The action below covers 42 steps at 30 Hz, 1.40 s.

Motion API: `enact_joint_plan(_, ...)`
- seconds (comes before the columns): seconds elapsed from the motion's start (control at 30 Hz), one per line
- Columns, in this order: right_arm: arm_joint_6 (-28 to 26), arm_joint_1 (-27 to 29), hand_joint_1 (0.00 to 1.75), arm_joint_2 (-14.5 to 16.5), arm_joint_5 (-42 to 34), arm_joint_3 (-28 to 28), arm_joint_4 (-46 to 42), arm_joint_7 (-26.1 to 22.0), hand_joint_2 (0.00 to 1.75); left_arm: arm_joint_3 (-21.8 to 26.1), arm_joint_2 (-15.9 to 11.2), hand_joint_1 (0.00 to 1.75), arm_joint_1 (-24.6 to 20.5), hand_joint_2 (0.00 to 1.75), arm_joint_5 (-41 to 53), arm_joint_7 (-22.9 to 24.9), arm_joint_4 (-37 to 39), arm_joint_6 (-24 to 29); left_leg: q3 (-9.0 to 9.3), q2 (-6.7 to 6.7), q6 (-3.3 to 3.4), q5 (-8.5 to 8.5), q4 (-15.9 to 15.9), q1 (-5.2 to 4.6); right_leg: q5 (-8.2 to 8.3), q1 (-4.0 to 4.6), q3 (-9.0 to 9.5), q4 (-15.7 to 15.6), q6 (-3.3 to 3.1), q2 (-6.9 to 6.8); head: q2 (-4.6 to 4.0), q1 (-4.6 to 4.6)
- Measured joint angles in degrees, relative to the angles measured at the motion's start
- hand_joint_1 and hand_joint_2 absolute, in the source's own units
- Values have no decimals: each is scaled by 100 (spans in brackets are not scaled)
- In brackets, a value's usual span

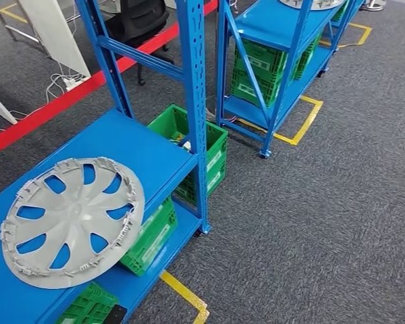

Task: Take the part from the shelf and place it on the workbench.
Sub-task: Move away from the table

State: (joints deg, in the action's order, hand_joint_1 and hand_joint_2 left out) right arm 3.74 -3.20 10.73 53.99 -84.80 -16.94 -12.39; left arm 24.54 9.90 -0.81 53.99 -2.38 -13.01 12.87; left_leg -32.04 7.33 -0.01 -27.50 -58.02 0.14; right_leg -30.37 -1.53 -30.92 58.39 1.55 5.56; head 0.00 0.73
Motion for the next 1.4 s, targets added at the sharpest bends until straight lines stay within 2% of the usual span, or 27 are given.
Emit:
enact_joint_plan(0.03, 1, 0, 0, -1, 0, 2, 3, 2, 0, 1, -3, 0, 9, 0, 0, 0, 2, 0, -20, 45, -33, 6, 0, 12, 9, 3, 6, 4, -40, -75, 0, 2)
enact_joint_plan(0.1, 3, -11, 0, -4, 0, 3, 7, 1, 0, 1, -3, 0, 18, 0, 0, 0, 7, -1, -114, -166, -85, -114, -185, 3, 20, 2, 27, -21, -123, -238, 0, -32)
enact_joint_plan(0.17, 8, -3, 0, -8, 1, 2, 9, -1, 0, 0, 1, 0, -1, 0, -4, 0, 7, -5, -400, -537, -123, -450, -807, -7, 3, 25, 47, -35, -188, -439, -1, -75)
enact_joint_plan(0.23, 10, 12, 0, -10, 2, 2, 12, -2, 0, -1, 1, 0, -9, 0, -13, 0, 7, -15, -739, -666, -141, -731, -1526, 1, -22, 56, 61, -34, -219, -644, -1, -83)
enact_joint_plan(0.27, 10, 10, 0, -11, 3, 3, 15, -4, 0, 0, 1, 0, 1, 0, -20, 0, 7, -20, -803, -680, -138, -730, -1668, 2, -34, 68, 71, -34, -226, -736, 0, -84)
enact_joint_plan(0.33, 10, -3, 0, -13, 9, 4, 23, -9, 0, 1, -1, 0, 27, 0, -41, 0, 7, -22, -608, -733, -98, -424, -1295, -7, -64, 89, 112, -34, -227, -889, 0, -85)
enact_joint_plan(0.4, 8, -13, 0, -13, 19, 4, 33, -14, 0, 1, -9, 0, 30, 0, -79, 0, 7, -28, -214, -991, -2, -92, -508, -69, -109, 115, 155, -34, -203, -1024, 0, -86)
enact_joint_plan(0.47, 0, -17, 0, -13, 31, 4, 40, -16, 0, 7, -16, 0, 19, 0, -125, -8, 7, -44, -15, -1184, 80, -17, -90, -137, -154, 138, 181, -40, -152, -1160, 0, -89)
enact_joint_plan(0.53, -6, -38, 0, -13, 43, 5, 49, -15, 0, 36, -17, 0, 35, 0, -177, -22, 7, -74, -9, -1100, 127, -23, -33, -153, -170, 146, 236, -67, -96, -1292, 0, -95)
enact_joint_plan(0.57, -7, -54, 0, -13, 47, 6, 53, -16, 0, 57, -16, 0, 54, 0, -207, -34, 7, -92, 3, -1036, 152, 1, 5, -139, -194, 141, 252, -59, -67, -1251, 0, -91)
enact_joint_plan(0.63, -8, -68, 0, -14, 50, 7, 60, -21, 0, 95, -11, 0, 60, 0, -258, -70, 7, -121, 34, -905, 203, 53, 81, -93, -383, 123, 111, 231, -13, -935, 0, -61)
enact_joint_plan(0.67, -9, -59, 0, -16, 50, 7, 62, -22, 0, 108, -5, 0, 54, 0, -281, -87, 7, -130, 39, -832, 219, 67, 99, -75, -548, 106, -69, 565, 8, -733, 0, -42)
enact_joint_plan(0.7, -10, -46, 0, -18, 50, 7, 64, -22, 0, 117, -1, 0, 45, 0, -293, -99, 7, -136, 37, -752, 230, 69, 101, -68, -712, 95, -286, 967, 23, -619, 0, -30)
enact_joint_plan(0.73, -10, -33, 0, -19, 50, 7, 66, -20, 0, 126, 4, 0, 43, 0, -306, -110, 7, -142, 38, -672, 233, 67, 100, -65, -814, 89, -491, 1319, 36, -579, 0, -26)
enact_joint_plan(0.77, -11, -25, 0, -21, 50, 7, 69, -20, 0, 139, 8, 0, 46, 0, -331, -129, 8, -154, 45, -592, 232, 64, 98, -63, -805, 83, -628, 1504, 47, -568, 0, -27)
enact_joint_plan(0.8, -11, -23, 0, -22, 50, 7, 71, -20, 0, 159, 8, 0, 50, 0, -363, -157, 8, -175, 56, -512, 226, 58, 94, -58, -679, 76, -663, 1468, 59, -563, 0, -28)
enact_joint_plan(0.83, -11, -24, 0, -24, 50, 7, 73, -20, 0, 186, 10, 0, 52, 0, -409, -195, 8, -203, 69, -430, 212, 49, 86, -50, -455, 63, -586, 1208, 70, -537, 0, -28)
enact_joint_plan(0.9, -13, -24, 0, -29, 50, 7, 77, -23, 0, 258, 15, 0, 43, 0, -542, -289, 7, -273, 71, -273, 156, 13, 39, -41, -44, 14, -289, 452, 90, -288, 0, -20)
enact_joint_plan(0.97, -19, -20, 0, -31, 49, 7, 84, -25, 0, 349, 20, 0, 31, 0, -696, -379, 7, -325, 30, -138, 88, -6, -9, -37, 68, -16, -92, 53, 57, -60, 0, -17)
enact_joint_plan(1.0, -24, -17, 0, -31, 49, 7, 87, -25, 0, 401, 22, 0, 31, 0, -764, -413, 7, -341, 8, -79, 56, 0, -19, -31, 47, -8, -64, 29, 22, -43, 0, -19)
enact_joint_plan(1.07, -40, -22, 0, -30, 49, 7, 91, -30, 0, 509, 25, 0, 49, 0, -882, -461, 7, -364, -20, -41, -4, 3, -26, -9, 63, 3, -42, 17, -58, -166, 0, -20)
enact_joint_plan(1.13, -66, -26, 0, -29, 50, 8, 93, -33, 0, 615, 27, 0, 48, 0, -1008, -504, 7, -409, -118, -278, -58, -141, -239, -16, 67, 0, -16, -8, -135, -316, -1, -56)
enact_joint_plan(1.2, -83, 0, 0, -29, 50, 9, 94, -30, 0, 725, 33, 0, 16, 0, -1136, -550, 7, -471, -435, -572, -102, -492, -915, -13, 44, 15, 3, -14, -193, -505, -1, -92)
enact_joint_plan(1.27, -84, 21, 0, -28, 52, 9, 96, -21, 0, 835, 35, 0, 9, 0, -1255, -595, 7, -531, -777, -658, -132, -751, -1629, 10, 18, 29, 17, -13, -214, -702, -2, -94)
enact_joint_plan(1.3, -83, 20, 0, -28, 54, 9, 99, -18, 0, 889, 36, 0, 20, 0, -1312, -617, 7, -564, -822, -673, -139, -722, -1724, 18, 5, 30, 29, -13, -213, -785, -1, -96)
enact_joint_plan(1.33, -83, 16, 0, -28, 56, 9, 104, -16, 0, 939, 36, 0, 31, 0, -1364, -640, 7, -597, -750, -695, -139, -584, -1582, 23, -9, 30, 47, -13, -207, -859, -2, -96)
enact_joint_plan(1.4, -83, 9, 0, -28, 60, 9, 115, -16, 0, 1036, 36, 0, 39, 0, -1445, -687, 7, -658, -367, -879, -110, -177, -820, 14, -44, 33, 99, -14, -182, -991, -1, -96)
